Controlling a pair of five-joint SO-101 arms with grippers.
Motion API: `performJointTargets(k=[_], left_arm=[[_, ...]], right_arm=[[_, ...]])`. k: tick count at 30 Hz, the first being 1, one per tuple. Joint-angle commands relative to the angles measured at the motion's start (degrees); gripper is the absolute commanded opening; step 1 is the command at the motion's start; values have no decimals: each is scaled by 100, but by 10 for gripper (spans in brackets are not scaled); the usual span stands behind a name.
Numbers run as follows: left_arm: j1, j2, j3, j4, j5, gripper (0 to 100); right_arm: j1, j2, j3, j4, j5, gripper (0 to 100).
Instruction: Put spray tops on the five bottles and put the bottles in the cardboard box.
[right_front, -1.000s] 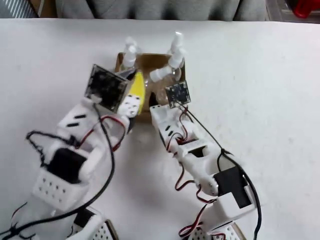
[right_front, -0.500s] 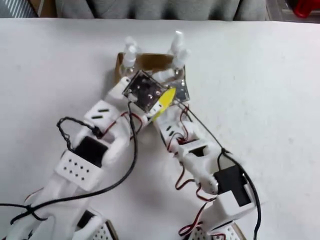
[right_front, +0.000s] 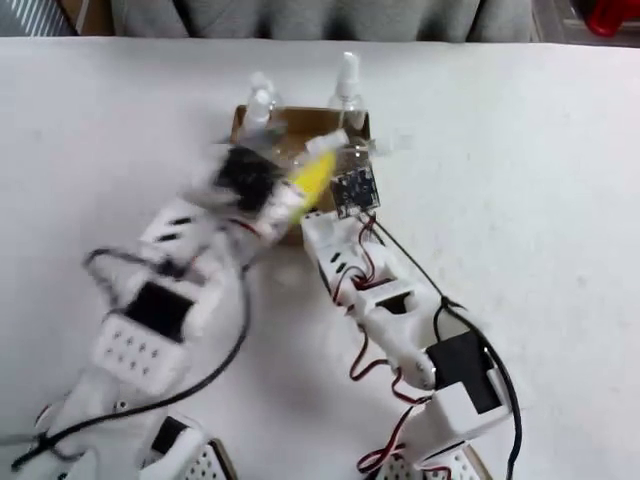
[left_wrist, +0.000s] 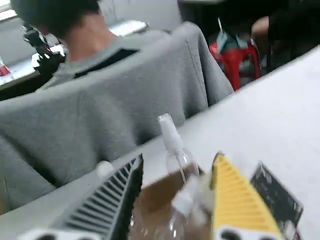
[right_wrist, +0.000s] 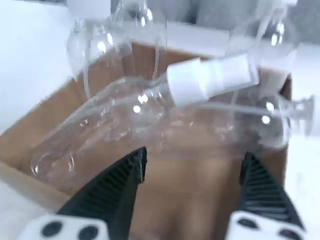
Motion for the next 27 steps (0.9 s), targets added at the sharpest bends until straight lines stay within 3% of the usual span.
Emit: performJointTargets(k=[1, 12, 16, 19, 27], left_arm=[[-119, -655, -352, 308, 149, 221], [-145, -1657, -378, 1275, 167, 221], [-523, -1719, -334, 1626, 185, 221], [-910, -1727, -220, 1864, 580, 221], [-1446, -1763, 695, 1925, 993, 221]], right_arm=[[-4, -92, -44, -101, 26, 255], [-13, -101, 9, -127, 26, 255], [-22, -154, 62, -127, 26, 255], [-31, -154, 62, -127, 53, 255], [22, -163, 53, -110, 70, 255]])
